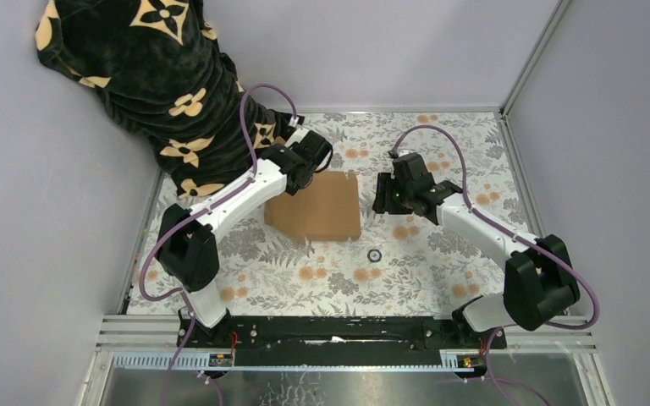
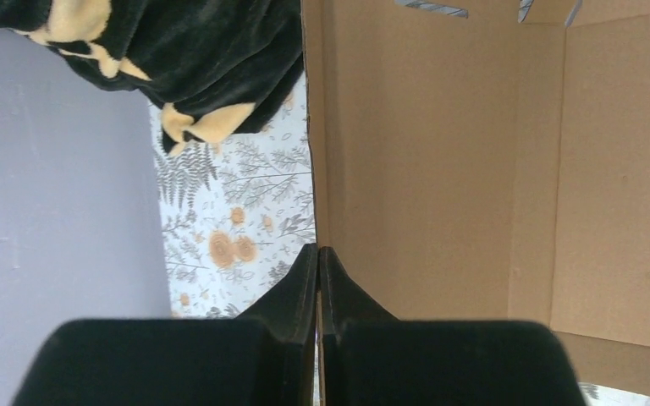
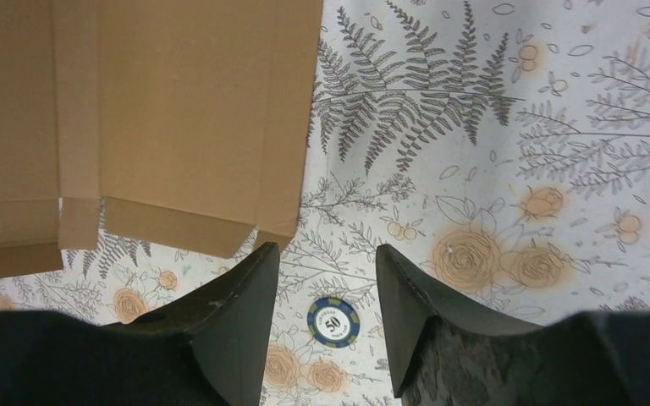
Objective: Fold the paper box
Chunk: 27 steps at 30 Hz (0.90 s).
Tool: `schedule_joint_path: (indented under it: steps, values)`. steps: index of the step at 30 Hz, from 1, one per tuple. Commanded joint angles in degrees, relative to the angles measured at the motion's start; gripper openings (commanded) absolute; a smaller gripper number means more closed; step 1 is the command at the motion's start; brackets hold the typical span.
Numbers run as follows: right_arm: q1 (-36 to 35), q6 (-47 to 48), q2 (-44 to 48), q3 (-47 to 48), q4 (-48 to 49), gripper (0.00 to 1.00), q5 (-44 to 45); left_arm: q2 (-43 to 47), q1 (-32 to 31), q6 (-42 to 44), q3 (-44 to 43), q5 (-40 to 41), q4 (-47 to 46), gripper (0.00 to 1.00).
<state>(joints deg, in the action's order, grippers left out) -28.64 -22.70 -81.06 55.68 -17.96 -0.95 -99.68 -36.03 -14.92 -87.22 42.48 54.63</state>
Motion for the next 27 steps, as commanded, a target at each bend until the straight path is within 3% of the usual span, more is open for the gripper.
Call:
schedule_joint_path:
  steps: [1, 12, 27]
  values:
    - [0.44, 0.41, -2.96, 0.51, 4.19, 0.53, -3.28, -0.66, -0.98, 4.13, -1.83, 5.88, 2.71, 0.04]
    - [0.58, -1.60, -9.60, 1.34, 9.59, 0.53, -9.41, -3.13, -7.77, 14.19, 2.69, 14.90, -7.78, 0.00]
    - [1.46, -1.77, -11.50, -0.65, 12.33, 0.53, -10.97, -5.54, -12.61, 20.66, 9.61, 17.13, -21.11, 0.00]
